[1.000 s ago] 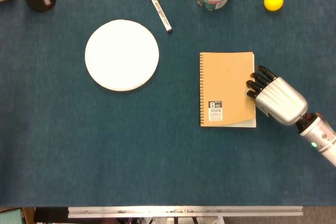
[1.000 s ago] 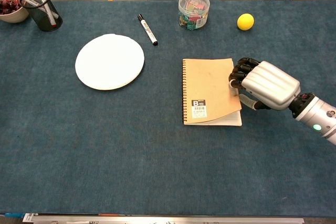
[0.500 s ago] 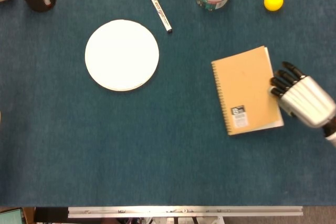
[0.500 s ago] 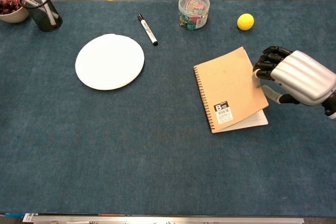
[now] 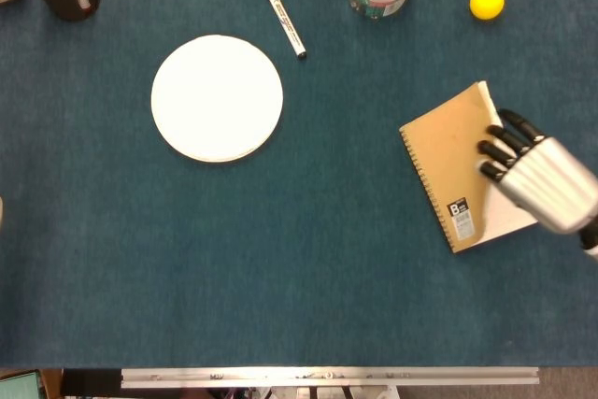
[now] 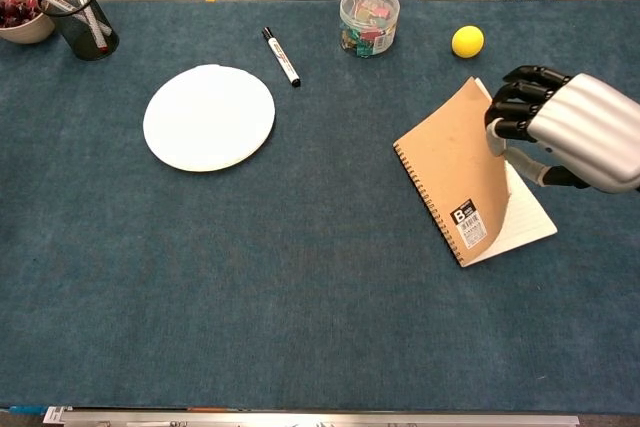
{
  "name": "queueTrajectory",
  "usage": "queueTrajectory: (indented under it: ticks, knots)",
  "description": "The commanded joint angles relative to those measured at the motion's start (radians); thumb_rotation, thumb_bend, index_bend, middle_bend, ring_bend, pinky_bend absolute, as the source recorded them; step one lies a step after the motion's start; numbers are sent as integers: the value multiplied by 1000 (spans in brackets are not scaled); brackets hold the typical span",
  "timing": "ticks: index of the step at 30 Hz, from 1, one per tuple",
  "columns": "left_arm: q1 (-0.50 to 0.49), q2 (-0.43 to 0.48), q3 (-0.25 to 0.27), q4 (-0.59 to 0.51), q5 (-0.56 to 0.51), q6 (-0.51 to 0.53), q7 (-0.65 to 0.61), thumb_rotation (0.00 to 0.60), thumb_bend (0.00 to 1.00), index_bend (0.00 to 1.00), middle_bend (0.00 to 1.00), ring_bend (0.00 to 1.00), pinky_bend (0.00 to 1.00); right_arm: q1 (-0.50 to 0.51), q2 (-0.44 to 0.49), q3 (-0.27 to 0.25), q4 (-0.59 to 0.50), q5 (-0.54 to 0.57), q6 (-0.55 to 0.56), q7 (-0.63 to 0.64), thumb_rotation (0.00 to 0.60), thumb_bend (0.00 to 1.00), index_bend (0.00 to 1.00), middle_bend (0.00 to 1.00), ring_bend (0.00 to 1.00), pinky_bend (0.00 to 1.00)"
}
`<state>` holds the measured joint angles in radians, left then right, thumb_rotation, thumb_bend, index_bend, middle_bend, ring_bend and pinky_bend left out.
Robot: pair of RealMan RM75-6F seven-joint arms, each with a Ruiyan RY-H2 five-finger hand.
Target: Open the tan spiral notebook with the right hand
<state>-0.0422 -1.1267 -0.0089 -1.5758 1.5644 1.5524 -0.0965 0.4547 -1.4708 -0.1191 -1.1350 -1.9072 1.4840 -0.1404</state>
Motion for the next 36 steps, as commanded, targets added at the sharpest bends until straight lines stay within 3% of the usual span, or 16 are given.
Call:
queueTrajectory:
  ticks: [1,20,25,29,36]
  knots:
    - [5,3,0,2,-5,5,-5,600,398,202,126,142,201,40,-29,8,-11,-31,-34,-8,600,454,795,462,293,208]
    - [24,12,4,10,-3,25,-23,600,398,202,126,142,201,222,-166,28,-33,-108,-205,-25,600,453,775,462,293,207]
    - [23,13,4,4,2,23,-17,600,398,202,126,142,201,241,-199,34,-20,-87,-242,-21,600,454,634,432,286,211]
    - [25,16,4,-1,2,25,-16,600,398,202,126,142,201,257,-214,34,-15,-79,-272,-36,600,451,500,363,224,214]
    - [27,21,5,-8,3,24,-13,600,398,202,126,142,201,276,-232,41,-29,-54,-305,-49,600,219,332,255,128,147]
